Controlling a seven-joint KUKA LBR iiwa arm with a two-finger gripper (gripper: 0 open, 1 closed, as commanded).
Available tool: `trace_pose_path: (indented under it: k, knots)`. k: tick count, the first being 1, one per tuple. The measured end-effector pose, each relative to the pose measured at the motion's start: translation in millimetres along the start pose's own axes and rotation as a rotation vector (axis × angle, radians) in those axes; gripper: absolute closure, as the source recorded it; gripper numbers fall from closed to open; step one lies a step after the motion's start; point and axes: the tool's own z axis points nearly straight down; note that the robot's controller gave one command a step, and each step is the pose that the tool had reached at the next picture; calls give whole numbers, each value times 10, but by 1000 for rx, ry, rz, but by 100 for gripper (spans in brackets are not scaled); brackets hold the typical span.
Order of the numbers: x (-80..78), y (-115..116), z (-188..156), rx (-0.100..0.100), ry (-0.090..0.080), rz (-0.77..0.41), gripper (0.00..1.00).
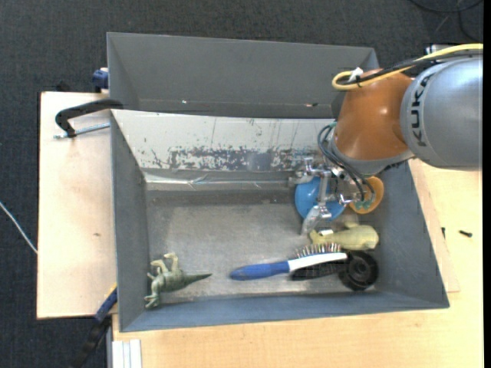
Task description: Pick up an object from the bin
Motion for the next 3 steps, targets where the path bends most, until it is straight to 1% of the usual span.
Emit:
trace_pose_path:
  k: [1,2,3]
  knots:
    - [1,-6,-27,0,6,0,100]
    - [56,-131,-899,4,-4,-13,100]
    - [75,-128,-228,-2,15,-58,100]
